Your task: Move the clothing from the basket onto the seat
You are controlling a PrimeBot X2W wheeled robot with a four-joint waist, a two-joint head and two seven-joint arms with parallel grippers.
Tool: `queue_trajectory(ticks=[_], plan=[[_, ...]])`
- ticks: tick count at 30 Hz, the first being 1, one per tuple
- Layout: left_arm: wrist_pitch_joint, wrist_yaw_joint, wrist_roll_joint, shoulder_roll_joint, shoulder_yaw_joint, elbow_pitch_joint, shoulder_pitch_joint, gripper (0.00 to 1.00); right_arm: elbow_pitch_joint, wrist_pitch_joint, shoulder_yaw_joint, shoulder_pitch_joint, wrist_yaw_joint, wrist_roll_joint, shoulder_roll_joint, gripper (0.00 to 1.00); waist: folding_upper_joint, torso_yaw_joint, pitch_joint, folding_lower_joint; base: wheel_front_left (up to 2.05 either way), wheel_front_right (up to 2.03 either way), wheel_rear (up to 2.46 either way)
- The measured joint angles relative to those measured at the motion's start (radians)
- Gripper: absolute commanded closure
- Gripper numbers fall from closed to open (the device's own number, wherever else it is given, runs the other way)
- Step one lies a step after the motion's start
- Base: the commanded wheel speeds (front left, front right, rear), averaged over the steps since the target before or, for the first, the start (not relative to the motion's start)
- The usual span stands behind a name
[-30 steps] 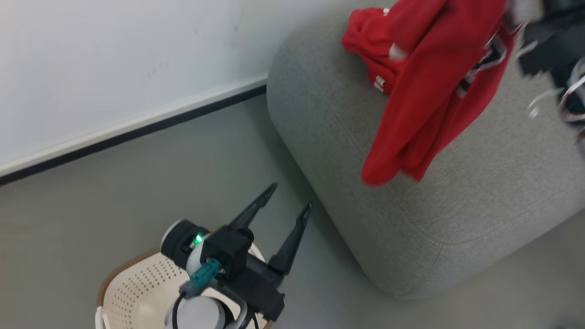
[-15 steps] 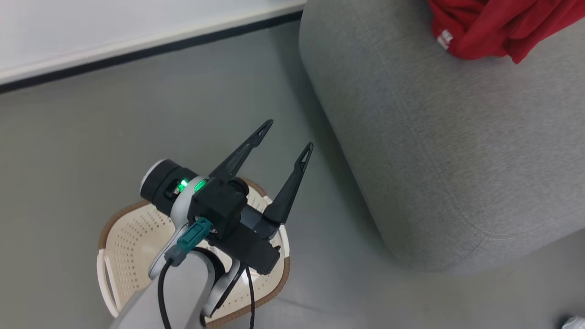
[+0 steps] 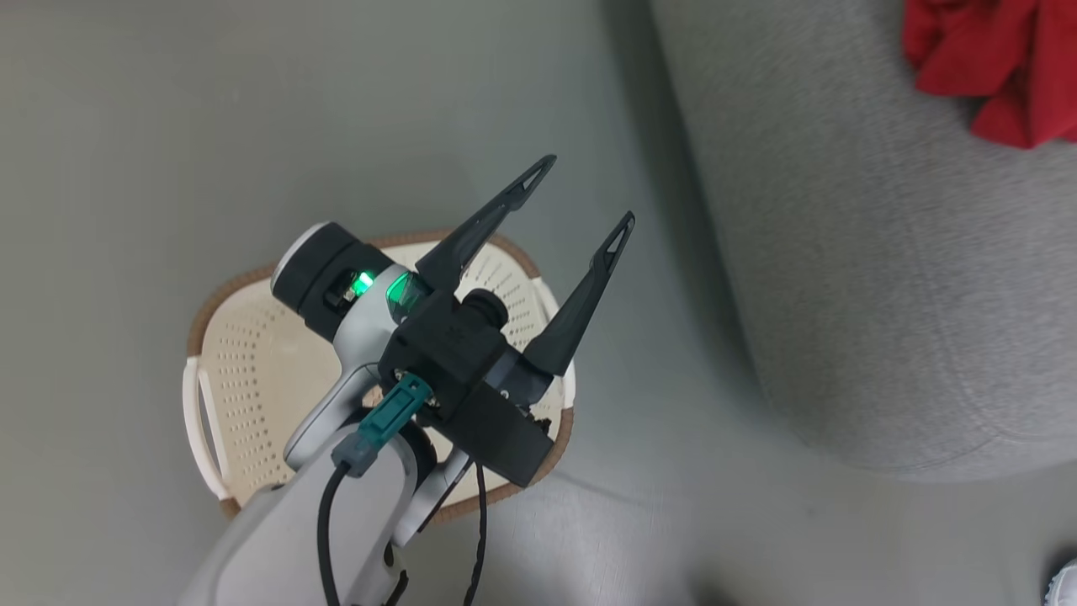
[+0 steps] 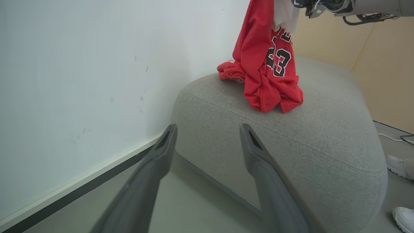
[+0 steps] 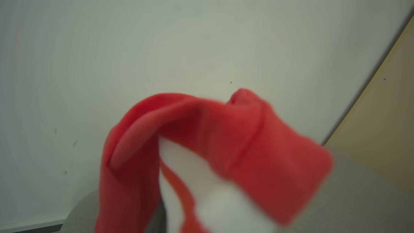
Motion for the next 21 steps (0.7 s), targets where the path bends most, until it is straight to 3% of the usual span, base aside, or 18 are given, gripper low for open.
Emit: queue_trajectory(ticks=[8, 17, 18, 20, 21], plan=[[0.006, -0.008, 0.024, 0.003, -0.004, 0.005, -0.036, 0.0, 0.114, -0.001, 0.016, 0.01, -0.029, -0.02, 0.035, 1.0, 0.0, 0.035, 0.097, 0.0, 0.0, 0.0, 0.0], [-0.001, -0.009, 0.027, 0.023, -0.002, 0.035, -0.037, 0.0, 0.216, 0.006, 0.03, 0.033, -0.029, -0.026, 0.08, 1.0, -0.0001, 0.047, 0.128, -0.0002, 0.0, 0.0, 0.0], [-0.002, -0.009, 0.027, 0.027, -0.001, 0.039, -0.037, 0.0, 0.221, 0.001, 0.031, 0.033, -0.029, -0.026, 0.082, 0.94, -0.0001, 0.045, 0.125, -0.0002, 0.0, 0.0, 0.0], [-0.007, -0.009, 0.027, 0.032, 0.003, 0.047, -0.037, 0.0, 0.229, -0.007, 0.036, 0.033, -0.027, -0.026, 0.09, 0.57, -0.0001, 0.039, 0.12, -0.0003, 0.0, 0.0, 0.0], [-0.009, -0.009, 0.027, 0.035, 0.004, 0.051, -0.036, 0.0, 0.231, -0.013, 0.039, 0.034, -0.022, -0.026, 0.097, 0.18, -0.0001, 0.035, 0.117, -0.0002, 0.0, 0.0, 0.0]])
